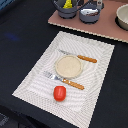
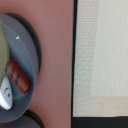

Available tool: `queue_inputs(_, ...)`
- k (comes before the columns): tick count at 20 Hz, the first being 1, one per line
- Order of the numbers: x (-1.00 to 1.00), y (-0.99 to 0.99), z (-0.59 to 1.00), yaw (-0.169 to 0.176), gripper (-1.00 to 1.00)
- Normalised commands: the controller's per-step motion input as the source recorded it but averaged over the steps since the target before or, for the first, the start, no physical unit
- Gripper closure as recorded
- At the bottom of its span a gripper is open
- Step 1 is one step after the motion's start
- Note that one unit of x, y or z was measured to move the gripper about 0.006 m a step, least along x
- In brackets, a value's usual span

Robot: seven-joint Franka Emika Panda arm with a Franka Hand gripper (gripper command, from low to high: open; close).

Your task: Interact with the objects in diverse but meaningful ways.

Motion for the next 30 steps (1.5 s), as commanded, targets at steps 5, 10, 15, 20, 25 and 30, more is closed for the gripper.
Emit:
queue_inputs(5,0.54,-0.46,0.07,-0.175,-1.0)
queue_inputs(10,0.49,-0.28,0.09,-0.238,-1.0)
queue_inputs(15,0.52,-0.36,0.11,-0.205,-1.0)
queue_inputs(20,0.55,-0.51,0.13,-0.153,-1.0)
queue_inputs(25,0.54,-0.58,0.15,-0.124,-1.0)
queue_inputs(30,0.39,-0.8,0.0,-0.057,-1.0)
